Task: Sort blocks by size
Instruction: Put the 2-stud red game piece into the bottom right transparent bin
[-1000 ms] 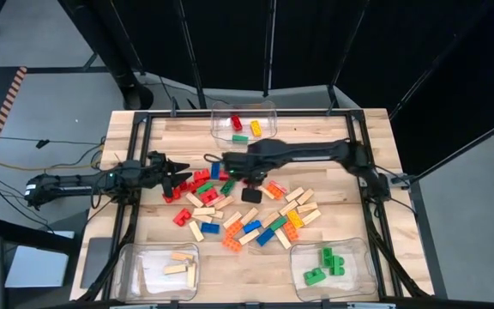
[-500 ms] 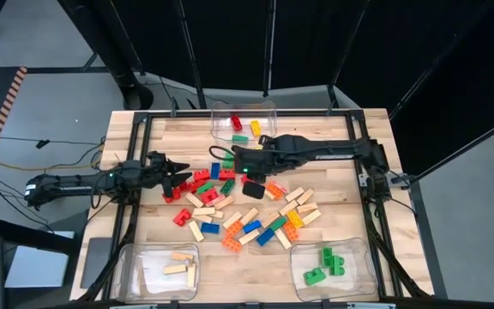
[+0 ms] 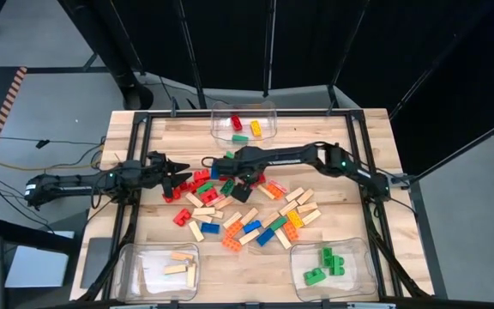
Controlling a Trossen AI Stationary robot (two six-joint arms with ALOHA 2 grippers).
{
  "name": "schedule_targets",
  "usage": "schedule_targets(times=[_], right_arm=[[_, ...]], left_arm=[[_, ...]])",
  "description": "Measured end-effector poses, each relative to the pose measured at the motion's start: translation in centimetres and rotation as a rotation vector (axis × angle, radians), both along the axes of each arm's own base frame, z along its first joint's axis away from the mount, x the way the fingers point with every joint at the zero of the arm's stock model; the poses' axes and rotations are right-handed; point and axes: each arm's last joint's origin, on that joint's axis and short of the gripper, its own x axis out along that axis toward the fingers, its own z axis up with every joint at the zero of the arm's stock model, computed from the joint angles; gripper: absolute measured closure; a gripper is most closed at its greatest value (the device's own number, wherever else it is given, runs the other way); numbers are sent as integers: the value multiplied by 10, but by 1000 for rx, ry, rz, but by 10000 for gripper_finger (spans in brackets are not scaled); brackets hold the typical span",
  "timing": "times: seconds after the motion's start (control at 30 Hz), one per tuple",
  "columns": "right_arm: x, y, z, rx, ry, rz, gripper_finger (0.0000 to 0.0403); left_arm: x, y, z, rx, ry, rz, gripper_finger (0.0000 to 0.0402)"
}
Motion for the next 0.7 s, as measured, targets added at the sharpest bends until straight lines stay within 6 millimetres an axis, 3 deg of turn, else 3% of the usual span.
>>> schedule_targets(times=[0.13, 0.23, 0.33, 0.53, 0.7], right_arm=[[5, 0, -18, 6, 12, -6, 119], [7, 1, -29, 24, 24, -47, 147], [7, 1, -30, 25, 22, -73, 209], [6, 1, -22, 13, 12, -68, 382], [2, 0, -12, -5, 9, -65, 394]], left_arm=[[0, 0, 0, 0, 0, 0, 156], [0, 0, 0, 0, 4, 1, 156], [0, 0, 0, 2, 6, 0, 156], [0, 0, 0, 5, 7, 0, 156], [0, 0, 0, 6, 7, 1, 156]])
